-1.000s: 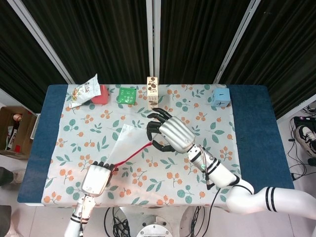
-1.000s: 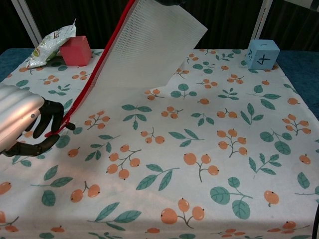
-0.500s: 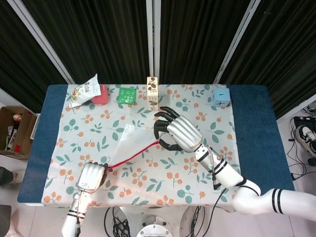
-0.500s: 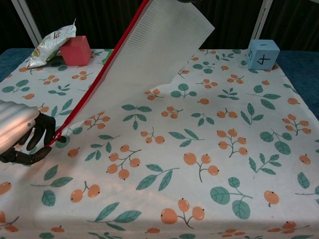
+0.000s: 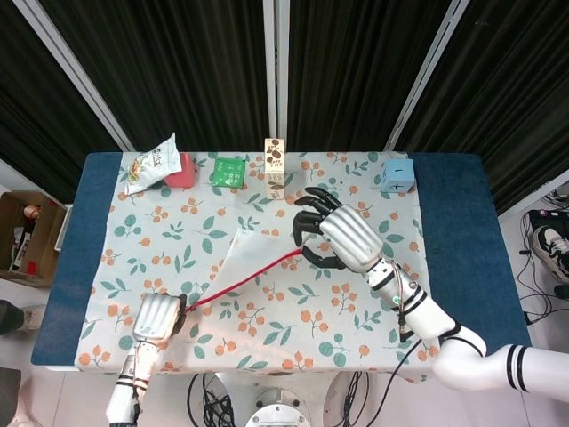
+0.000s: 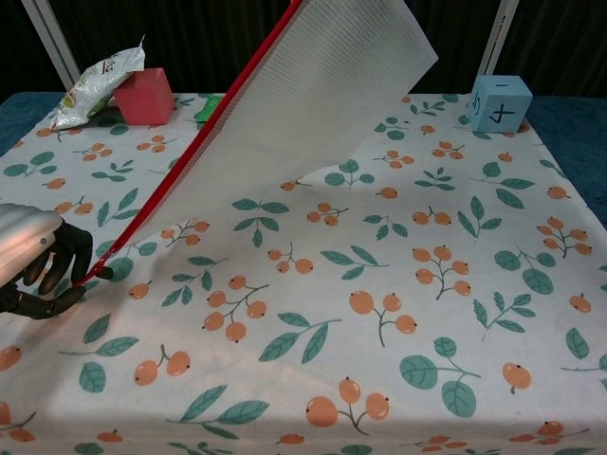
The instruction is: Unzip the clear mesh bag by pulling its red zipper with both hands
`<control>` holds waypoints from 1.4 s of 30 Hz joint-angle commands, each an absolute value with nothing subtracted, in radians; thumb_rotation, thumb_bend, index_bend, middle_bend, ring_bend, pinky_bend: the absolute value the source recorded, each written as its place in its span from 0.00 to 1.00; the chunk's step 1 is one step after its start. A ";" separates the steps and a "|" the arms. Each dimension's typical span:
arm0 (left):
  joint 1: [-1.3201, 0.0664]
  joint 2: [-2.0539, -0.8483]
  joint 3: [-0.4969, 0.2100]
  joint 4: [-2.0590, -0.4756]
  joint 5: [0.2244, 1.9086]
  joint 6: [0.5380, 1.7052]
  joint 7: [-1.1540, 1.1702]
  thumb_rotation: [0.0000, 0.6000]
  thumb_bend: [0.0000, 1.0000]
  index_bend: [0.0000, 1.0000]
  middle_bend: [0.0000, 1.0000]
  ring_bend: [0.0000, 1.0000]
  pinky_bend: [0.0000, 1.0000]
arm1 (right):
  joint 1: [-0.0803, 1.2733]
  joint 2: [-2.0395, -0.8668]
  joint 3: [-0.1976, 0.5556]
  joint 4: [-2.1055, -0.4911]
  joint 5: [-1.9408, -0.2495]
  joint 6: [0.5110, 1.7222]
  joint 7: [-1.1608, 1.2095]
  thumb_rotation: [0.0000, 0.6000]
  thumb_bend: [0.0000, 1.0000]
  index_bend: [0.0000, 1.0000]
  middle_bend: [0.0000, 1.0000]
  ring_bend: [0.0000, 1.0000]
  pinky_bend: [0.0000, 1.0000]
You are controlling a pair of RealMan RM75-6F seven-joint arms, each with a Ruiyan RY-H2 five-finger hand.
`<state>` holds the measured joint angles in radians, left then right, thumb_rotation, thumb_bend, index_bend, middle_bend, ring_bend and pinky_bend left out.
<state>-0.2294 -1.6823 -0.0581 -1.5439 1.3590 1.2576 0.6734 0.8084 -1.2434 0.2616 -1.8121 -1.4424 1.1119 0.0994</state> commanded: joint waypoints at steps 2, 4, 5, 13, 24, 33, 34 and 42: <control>-0.232 -1.678 -0.055 -1.552 1.350 1.261 0.673 1.00 0.40 0.79 0.70 0.66 0.71 | 0.800 -1.233 0.263 -1.815 -1.450 1.120 0.109 1.00 0.48 0.90 0.43 0.20 0.12; -0.233 -1.672 -0.053 -1.563 1.351 1.266 0.663 1.00 0.40 0.78 0.70 0.66 0.71 | 0.796 -1.229 0.258 -1.815 -1.457 1.120 0.111 1.00 0.48 0.90 0.43 0.20 0.12; -0.233 -1.667 -0.053 -1.574 1.355 1.268 0.650 1.00 0.39 0.76 0.69 0.65 0.71 | 0.794 -1.230 0.254 -1.814 -1.462 1.119 0.111 1.00 0.48 0.90 0.43 0.20 0.12; -0.241 -1.623 -0.056 -1.658 1.415 1.316 0.586 1.00 0.14 0.19 0.32 0.29 0.57 | 0.769 -1.280 0.173 -1.783 -1.561 1.138 0.100 1.00 0.48 0.85 0.40 0.20 0.12; -0.225 -1.553 -0.071 -1.746 1.469 1.415 0.603 1.00 0.07 0.14 0.21 0.17 0.34 | 0.692 -1.269 0.018 -1.760 -1.633 1.119 -0.009 1.00 0.28 0.32 0.19 0.07 0.02; -0.216 -1.502 -0.130 -1.739 1.417 1.453 0.542 1.00 0.06 0.14 0.20 0.17 0.28 | 0.658 -1.178 -0.062 -1.795 -1.503 0.969 -0.114 1.00 0.00 0.00 0.00 0.00 0.00; -0.215 -1.495 -0.135 -1.738 1.411 1.456 0.534 1.00 0.06 0.14 0.20 0.17 0.28 | 0.654 -1.171 -0.063 -1.797 -1.495 0.966 -0.110 1.00 0.00 0.00 0.00 0.00 0.00; -0.188 -1.382 -0.159 -1.690 1.341 1.450 0.432 1.00 0.06 0.15 0.21 0.17 0.28 | 0.555 -1.100 -0.069 -1.765 -1.530 1.102 0.101 1.00 0.00 0.00 0.07 0.00 0.00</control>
